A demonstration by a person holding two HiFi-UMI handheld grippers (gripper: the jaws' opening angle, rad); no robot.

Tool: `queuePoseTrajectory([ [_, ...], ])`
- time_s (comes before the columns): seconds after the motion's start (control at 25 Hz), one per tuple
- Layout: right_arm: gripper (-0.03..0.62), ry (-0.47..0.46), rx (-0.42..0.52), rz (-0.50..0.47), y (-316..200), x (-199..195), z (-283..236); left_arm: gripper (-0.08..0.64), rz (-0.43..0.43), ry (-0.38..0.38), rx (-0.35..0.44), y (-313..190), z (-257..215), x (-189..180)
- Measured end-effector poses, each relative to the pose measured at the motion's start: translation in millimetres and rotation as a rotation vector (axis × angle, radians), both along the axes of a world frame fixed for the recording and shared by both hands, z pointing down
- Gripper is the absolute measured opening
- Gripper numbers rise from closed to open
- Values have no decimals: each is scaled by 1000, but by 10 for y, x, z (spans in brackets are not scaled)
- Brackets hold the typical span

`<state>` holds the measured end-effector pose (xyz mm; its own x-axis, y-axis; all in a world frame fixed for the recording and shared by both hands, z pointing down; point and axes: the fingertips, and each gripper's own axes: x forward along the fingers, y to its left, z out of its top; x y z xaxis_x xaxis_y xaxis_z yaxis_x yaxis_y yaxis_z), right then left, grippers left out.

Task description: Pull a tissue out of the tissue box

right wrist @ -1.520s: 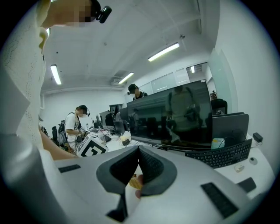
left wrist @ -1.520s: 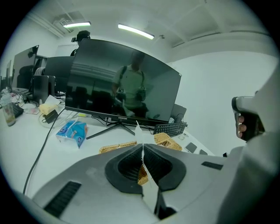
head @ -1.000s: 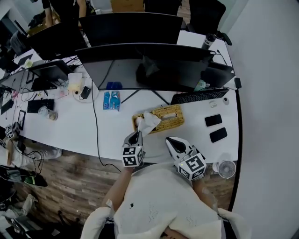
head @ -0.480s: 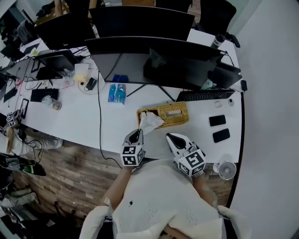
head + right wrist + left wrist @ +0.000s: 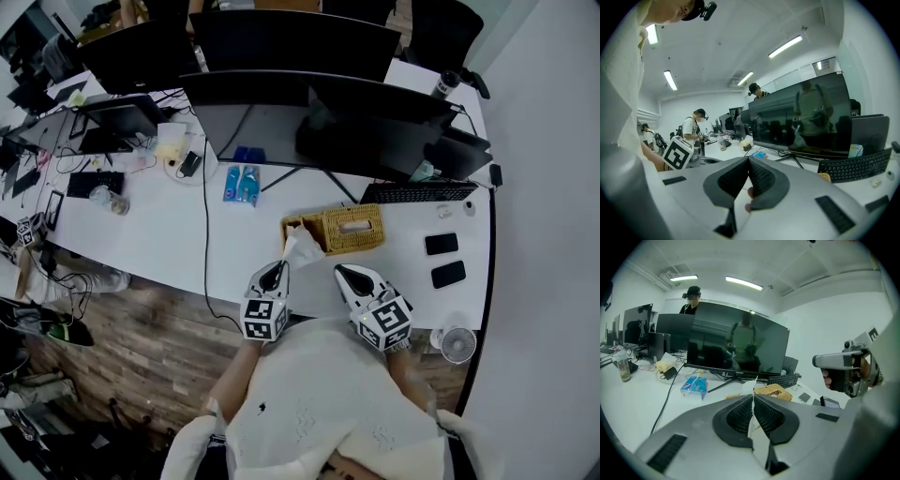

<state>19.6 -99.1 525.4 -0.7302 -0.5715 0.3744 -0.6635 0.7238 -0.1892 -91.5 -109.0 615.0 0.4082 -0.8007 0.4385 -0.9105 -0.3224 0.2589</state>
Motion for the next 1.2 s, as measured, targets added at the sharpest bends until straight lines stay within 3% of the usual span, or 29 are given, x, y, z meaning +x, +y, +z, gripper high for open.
queuePoseTrajectory([
  [0.76,2,9,10,-9,-119,-68,2,15,18,50,112,-75,-417,-27],
  [1.2,2,5,25,35,-217,83,-107,15,53,116,179,-194,-694,113],
])
